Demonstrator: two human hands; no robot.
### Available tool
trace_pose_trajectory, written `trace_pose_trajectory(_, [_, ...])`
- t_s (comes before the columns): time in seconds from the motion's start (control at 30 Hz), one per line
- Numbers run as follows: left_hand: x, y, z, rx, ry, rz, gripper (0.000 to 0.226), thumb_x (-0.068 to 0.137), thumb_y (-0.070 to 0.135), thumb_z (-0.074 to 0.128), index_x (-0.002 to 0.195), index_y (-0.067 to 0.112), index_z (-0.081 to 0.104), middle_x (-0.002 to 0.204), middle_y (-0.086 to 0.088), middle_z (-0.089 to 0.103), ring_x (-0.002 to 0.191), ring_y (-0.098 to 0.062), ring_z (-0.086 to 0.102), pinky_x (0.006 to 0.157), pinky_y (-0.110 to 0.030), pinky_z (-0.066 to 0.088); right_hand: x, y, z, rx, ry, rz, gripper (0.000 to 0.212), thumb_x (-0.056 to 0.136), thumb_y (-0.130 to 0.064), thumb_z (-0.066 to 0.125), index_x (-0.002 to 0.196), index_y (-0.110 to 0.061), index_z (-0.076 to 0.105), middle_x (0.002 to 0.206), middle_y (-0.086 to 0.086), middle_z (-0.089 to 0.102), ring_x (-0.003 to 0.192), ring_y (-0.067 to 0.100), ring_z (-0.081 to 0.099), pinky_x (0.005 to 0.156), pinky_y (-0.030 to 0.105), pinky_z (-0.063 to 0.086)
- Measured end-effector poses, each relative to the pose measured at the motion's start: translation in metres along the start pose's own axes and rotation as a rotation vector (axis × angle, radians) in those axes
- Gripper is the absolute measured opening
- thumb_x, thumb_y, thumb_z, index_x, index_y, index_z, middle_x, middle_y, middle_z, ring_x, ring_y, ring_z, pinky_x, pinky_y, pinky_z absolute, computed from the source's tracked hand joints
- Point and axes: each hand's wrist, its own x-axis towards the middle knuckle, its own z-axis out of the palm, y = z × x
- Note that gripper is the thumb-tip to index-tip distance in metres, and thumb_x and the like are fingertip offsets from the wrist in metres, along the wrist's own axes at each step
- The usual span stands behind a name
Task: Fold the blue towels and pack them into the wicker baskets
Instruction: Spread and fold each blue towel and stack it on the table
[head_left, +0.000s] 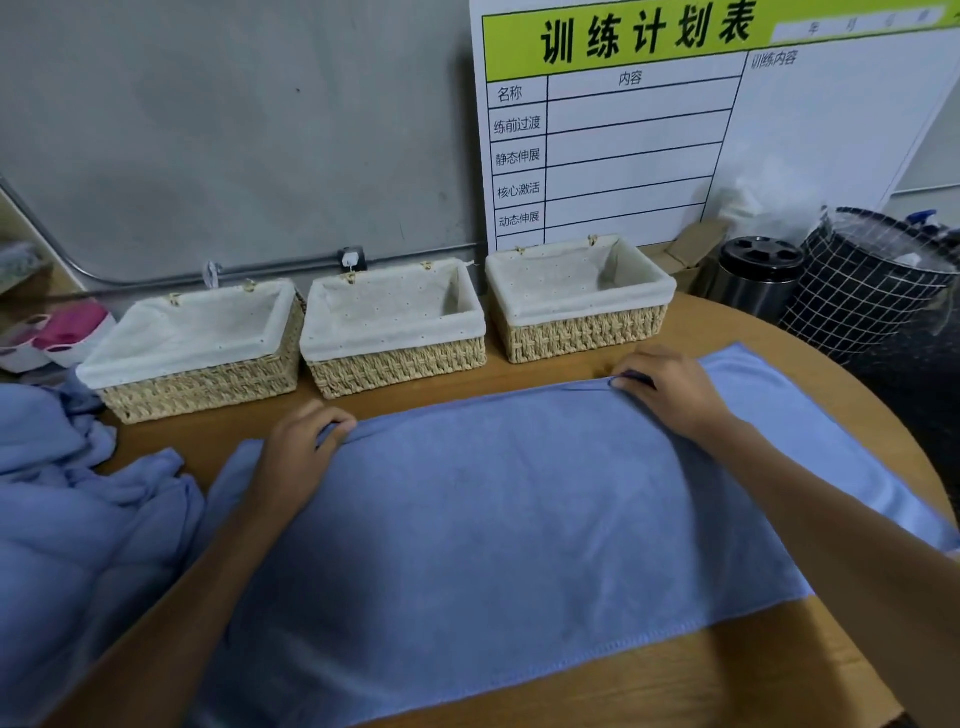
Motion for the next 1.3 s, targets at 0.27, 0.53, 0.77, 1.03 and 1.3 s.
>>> trace_pose_trajectory(0.27, [0.008, 0.008, -0.02, 0.023, 0.109, -0.005, 0.014, 0.1, 0.025, 0.059, 0.09, 0.02, 0.068, 0.088, 0.009, 0.063, 0.087, -0.022, 0.059, 0.077, -0.044, 0.046, 0.01, -0.004, -0.014, 0.051, 0.111, -0.031, 0.002, 0.088, -0.013, 0.074, 0.089, -0.015, 0.075, 0.088, -0.003, 0.071, 0.083, 0.012, 0.062, 0.074, 0.017, 0.04])
trace_pose_trajectory(0.53, [-0.053, 0.066, -0.056, 0.044, 0.134, 0.09, 0.018, 0.095, 0.034, 0.052, 0.084, 0.027, 0.065, 0.084, 0.022, 0.061, 0.078, -0.014, 0.049, 0.074, -0.041, 0.04, -0.05, -0.017, -0.056, 0.056, 0.158, -0.138, 0.033, 0.094, -0.047, 0.055, 0.086, -0.02, 0.073, 0.084, -0.01, 0.068, 0.075, 0.012, 0.06, 0.07, 0.035, 0.047])
trace_pose_trajectory(0.77, [-0.102, 0.041, -0.019, 0.008, -0.063, 0.12, 0.036, 0.095, 0.062, 0.042, 0.085, 0.034, 0.062, 0.088, 0.025, 0.059, 0.084, -0.005, 0.051, 0.089, -0.042, 0.04, -0.094, -0.011, -0.041, -0.125, 0.031, -0.119, 0.03, 0.095, -0.047, 0.05, 0.083, -0.025, 0.068, 0.085, -0.011, 0.067, 0.077, 0.015, 0.063, 0.07, 0.039, 0.043])
trace_pose_trajectory(1.03, [-0.067, 0.02, -0.024, 0.08, -0.046, 0.099, 0.058, 0.094, 0.075, 0.025, 0.09, 0.032, 0.065, 0.091, 0.02, 0.063, 0.087, -0.015, 0.053, 0.077, -0.043, 0.04, -0.064, -0.015, -0.037, -0.177, 0.044, -0.105, 0.038, 0.095, -0.05, 0.041, 0.084, -0.027, 0.069, 0.087, -0.011, 0.07, 0.079, 0.015, 0.065, 0.073, 0.036, 0.034])
trace_pose_trajectory(1.3, [-0.1, 0.045, -0.052, 0.057, 0.142, 0.22, 0.045, 0.1, 0.059, 0.037, 0.091, 0.027, 0.067, 0.091, 0.027, 0.057, 0.083, -0.01, 0.046, 0.073, -0.033, 0.034, -0.089, -0.036, -0.068, -0.259, 0.227, -0.229, 0.034, 0.097, -0.042, 0.05, 0.079, -0.022, 0.071, 0.079, -0.01, 0.067, 0.071, 0.014, 0.063, 0.066, 0.031, 0.031])
